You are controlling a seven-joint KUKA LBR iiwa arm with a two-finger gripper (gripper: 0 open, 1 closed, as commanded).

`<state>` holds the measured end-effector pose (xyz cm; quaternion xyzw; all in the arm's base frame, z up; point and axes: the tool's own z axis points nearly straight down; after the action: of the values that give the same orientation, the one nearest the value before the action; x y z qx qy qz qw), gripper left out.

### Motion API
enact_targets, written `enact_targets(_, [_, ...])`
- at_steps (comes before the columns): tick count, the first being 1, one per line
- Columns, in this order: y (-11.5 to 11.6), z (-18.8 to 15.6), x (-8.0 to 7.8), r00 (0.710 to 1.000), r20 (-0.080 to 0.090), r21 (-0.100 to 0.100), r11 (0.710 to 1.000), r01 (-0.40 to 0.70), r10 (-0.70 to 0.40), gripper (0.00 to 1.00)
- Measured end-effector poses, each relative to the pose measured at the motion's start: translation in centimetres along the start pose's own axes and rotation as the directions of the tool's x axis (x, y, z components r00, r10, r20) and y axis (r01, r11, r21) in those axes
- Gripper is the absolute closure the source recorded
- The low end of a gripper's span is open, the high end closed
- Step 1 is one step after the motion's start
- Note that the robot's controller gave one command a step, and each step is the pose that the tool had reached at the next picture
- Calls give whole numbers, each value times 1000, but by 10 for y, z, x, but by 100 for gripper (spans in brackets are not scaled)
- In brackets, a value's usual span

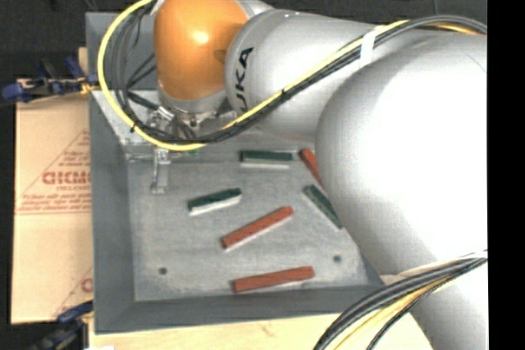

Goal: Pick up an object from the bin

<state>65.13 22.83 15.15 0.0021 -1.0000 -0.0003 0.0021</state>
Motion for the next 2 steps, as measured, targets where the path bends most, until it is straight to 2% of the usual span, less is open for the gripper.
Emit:
enact_targets(1, [-1, -5, -2, 1000, 8, -2, 1000, -4, 4, 0])
enact_targets(2, [-62, 46, 17, 992, 10, 1, 992, 123, -123, 0])
